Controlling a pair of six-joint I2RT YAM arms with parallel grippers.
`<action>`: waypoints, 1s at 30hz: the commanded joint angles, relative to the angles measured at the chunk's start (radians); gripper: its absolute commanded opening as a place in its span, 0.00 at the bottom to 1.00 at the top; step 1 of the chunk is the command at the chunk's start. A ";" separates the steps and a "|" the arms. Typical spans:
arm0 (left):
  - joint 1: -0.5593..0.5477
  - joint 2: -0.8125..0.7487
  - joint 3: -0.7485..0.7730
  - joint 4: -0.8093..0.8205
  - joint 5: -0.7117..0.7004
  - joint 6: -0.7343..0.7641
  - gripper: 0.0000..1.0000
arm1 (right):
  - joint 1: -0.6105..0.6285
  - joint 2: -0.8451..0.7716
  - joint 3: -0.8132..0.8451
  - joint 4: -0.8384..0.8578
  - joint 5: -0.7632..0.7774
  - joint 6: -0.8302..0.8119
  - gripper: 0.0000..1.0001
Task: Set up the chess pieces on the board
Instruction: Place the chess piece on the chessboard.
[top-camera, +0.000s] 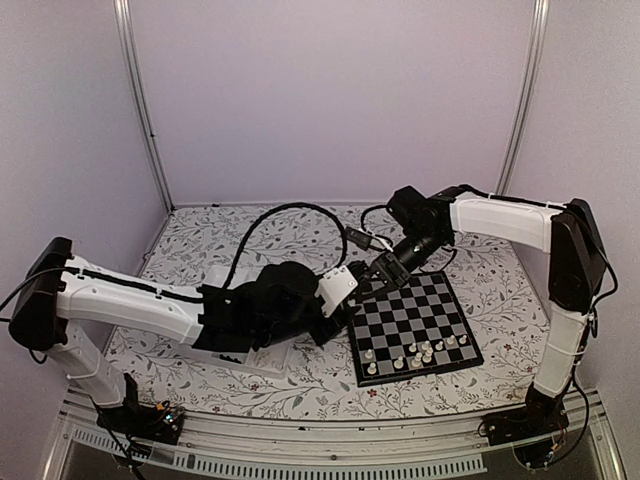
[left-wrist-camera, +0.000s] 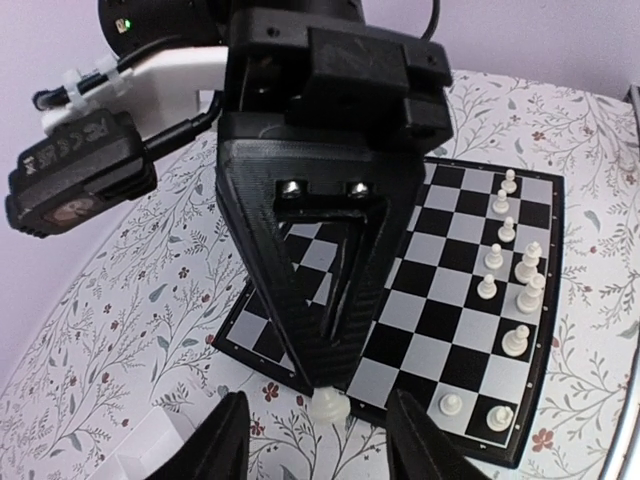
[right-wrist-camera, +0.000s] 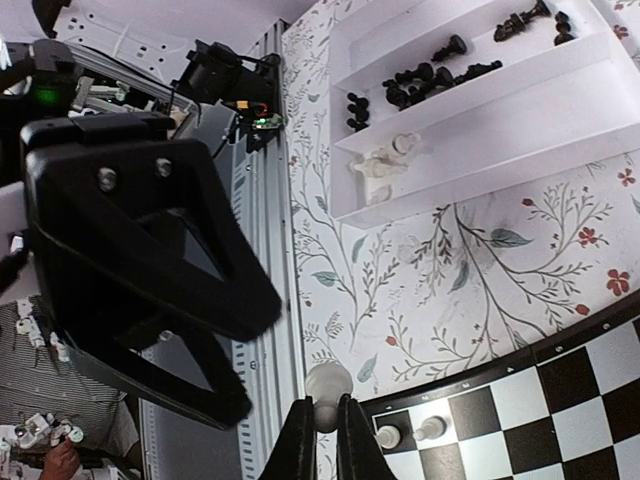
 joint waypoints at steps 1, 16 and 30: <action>-0.016 -0.133 -0.022 -0.090 -0.008 -0.053 0.52 | 0.006 -0.074 -0.041 0.045 0.221 -0.030 0.05; 0.267 -0.256 -0.090 -0.285 -0.052 -0.437 0.57 | 0.109 -0.235 -0.297 0.153 0.690 -0.156 0.07; 0.324 -0.263 -0.103 -0.274 -0.006 -0.484 0.57 | 0.205 -0.212 -0.402 0.190 0.866 -0.190 0.07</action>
